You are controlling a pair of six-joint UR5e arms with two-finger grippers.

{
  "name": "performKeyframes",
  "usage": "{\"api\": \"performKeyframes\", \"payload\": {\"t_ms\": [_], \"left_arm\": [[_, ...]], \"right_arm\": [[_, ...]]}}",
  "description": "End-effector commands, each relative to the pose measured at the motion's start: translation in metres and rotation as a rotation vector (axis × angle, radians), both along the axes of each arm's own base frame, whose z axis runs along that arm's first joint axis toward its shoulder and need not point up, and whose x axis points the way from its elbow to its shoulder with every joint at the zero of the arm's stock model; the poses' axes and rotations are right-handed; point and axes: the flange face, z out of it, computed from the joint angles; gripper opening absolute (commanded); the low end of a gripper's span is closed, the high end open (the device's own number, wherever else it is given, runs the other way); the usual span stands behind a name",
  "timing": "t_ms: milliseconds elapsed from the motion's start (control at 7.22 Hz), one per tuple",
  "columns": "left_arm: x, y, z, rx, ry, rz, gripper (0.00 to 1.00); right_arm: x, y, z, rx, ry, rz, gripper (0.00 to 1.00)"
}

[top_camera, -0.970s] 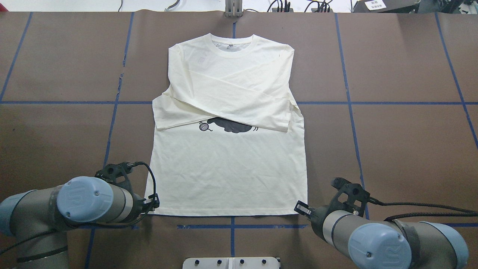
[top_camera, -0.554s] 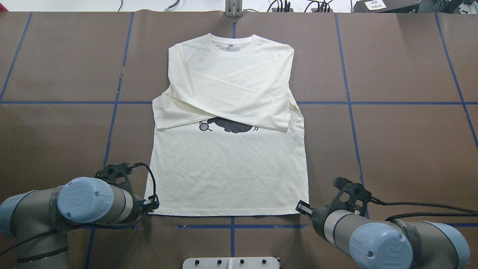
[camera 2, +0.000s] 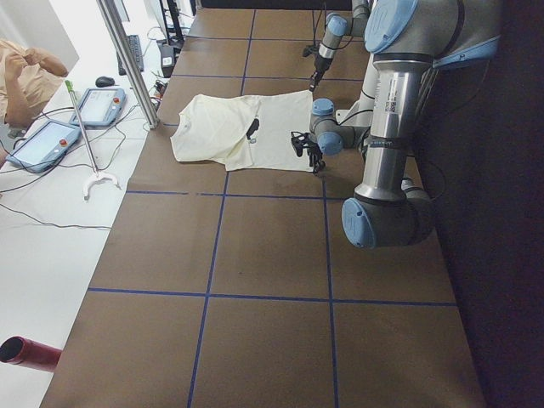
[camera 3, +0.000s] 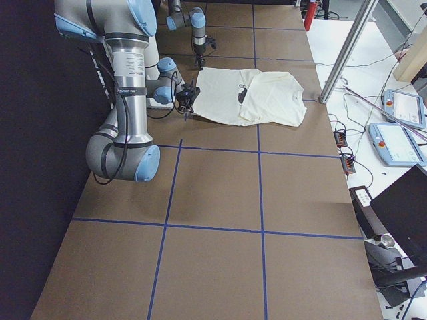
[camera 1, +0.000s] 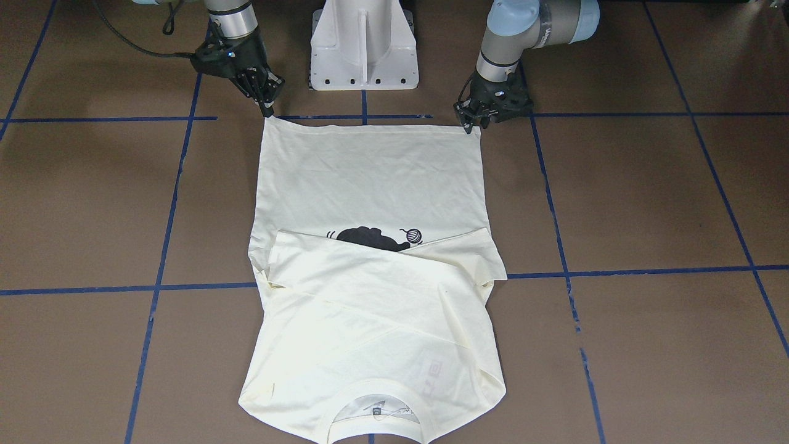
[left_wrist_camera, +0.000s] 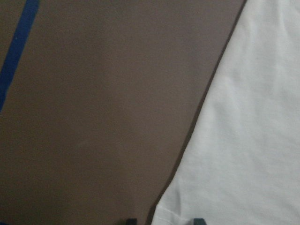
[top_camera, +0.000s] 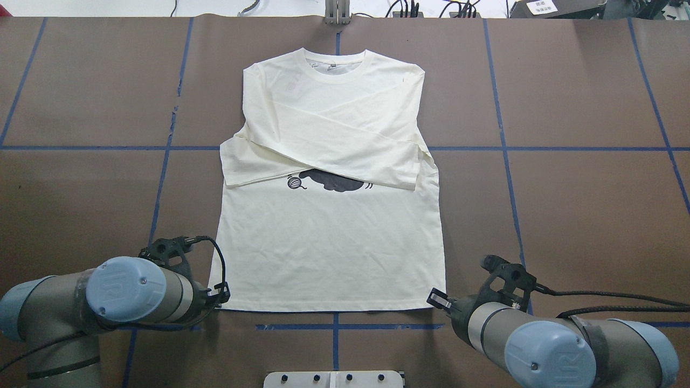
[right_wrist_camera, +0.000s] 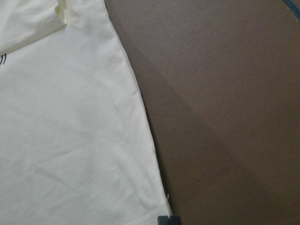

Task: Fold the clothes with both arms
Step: 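Grasp the two hem corners nearest the robot with both grippers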

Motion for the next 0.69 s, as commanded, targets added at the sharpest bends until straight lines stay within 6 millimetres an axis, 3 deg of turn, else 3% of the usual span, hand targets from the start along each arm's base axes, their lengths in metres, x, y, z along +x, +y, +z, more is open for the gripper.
{"api": "performKeyframes", "payload": {"t_ms": [0, 139, 554], "left_arm": [[0.000, 0.000, 0.001, -0.001, -0.003, 0.000, 0.14], [-0.001, 0.000, -0.003, 0.001, 0.003, 0.000, 0.00], [-0.008, 0.003, -0.017, 0.000, 0.000, 0.002, 0.00]], "right_arm": [[0.000, 0.000, 0.001, 0.000, 0.001, 0.000, 0.00], [0.000, 0.000, 0.001, 0.000, 0.001, 0.000, 0.00], [0.001, 0.000, -0.001, -0.001, -0.004, 0.001, 0.00]]}}
